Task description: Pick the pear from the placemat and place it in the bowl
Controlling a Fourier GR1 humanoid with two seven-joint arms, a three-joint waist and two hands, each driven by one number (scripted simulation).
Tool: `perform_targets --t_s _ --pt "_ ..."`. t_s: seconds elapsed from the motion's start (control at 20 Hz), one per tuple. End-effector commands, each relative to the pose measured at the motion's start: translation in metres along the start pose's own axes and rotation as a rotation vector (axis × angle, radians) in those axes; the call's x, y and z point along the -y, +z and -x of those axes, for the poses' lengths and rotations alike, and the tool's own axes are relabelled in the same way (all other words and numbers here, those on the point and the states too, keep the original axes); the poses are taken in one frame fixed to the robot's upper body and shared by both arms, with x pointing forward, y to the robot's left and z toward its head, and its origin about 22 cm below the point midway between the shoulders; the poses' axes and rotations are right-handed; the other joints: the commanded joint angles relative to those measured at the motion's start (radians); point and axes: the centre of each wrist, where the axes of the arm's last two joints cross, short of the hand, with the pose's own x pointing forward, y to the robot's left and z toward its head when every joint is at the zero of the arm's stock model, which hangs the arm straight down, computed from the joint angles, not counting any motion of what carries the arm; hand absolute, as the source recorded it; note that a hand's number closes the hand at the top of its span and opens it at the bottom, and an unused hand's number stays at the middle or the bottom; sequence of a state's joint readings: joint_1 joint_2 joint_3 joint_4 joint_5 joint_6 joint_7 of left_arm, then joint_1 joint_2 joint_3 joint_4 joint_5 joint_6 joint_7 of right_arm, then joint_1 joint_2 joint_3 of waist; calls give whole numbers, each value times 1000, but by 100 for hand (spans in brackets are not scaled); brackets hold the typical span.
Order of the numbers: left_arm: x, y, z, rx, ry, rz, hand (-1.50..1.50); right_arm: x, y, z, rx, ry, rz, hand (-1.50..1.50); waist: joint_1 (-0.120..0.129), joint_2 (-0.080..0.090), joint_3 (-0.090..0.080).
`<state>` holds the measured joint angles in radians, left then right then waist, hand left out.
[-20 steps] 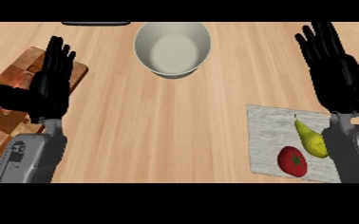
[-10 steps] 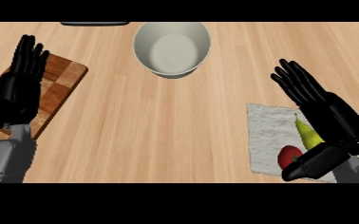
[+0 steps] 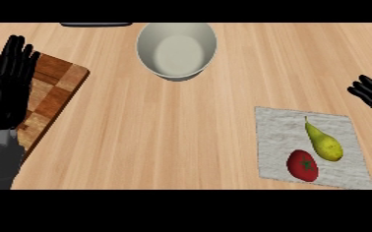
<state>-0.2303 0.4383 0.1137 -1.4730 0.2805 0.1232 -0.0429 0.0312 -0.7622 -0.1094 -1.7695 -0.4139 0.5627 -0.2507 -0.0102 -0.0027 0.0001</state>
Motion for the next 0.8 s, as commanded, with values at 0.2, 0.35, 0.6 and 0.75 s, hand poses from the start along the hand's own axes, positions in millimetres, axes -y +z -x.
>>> perform_targets --t_s 0.2,0.35,0.6,0.75 --pt "6 4 0 -4 -1 23 0 76 0 -71 -273 324 -193 -150 20 2 -1" --pt "14 -4 -1 0 11 26 0 95 -3 -90 -359 380 -348 -150 20 7 0" --pt "7 -4 -8 25 6 17 0 93 -9 -85 -442 443 -512 -150 33 7 2" --pt "20 -5 -5 12 13 32 0 90 -9 -68 -458 441 -564 -150 32 9 2"
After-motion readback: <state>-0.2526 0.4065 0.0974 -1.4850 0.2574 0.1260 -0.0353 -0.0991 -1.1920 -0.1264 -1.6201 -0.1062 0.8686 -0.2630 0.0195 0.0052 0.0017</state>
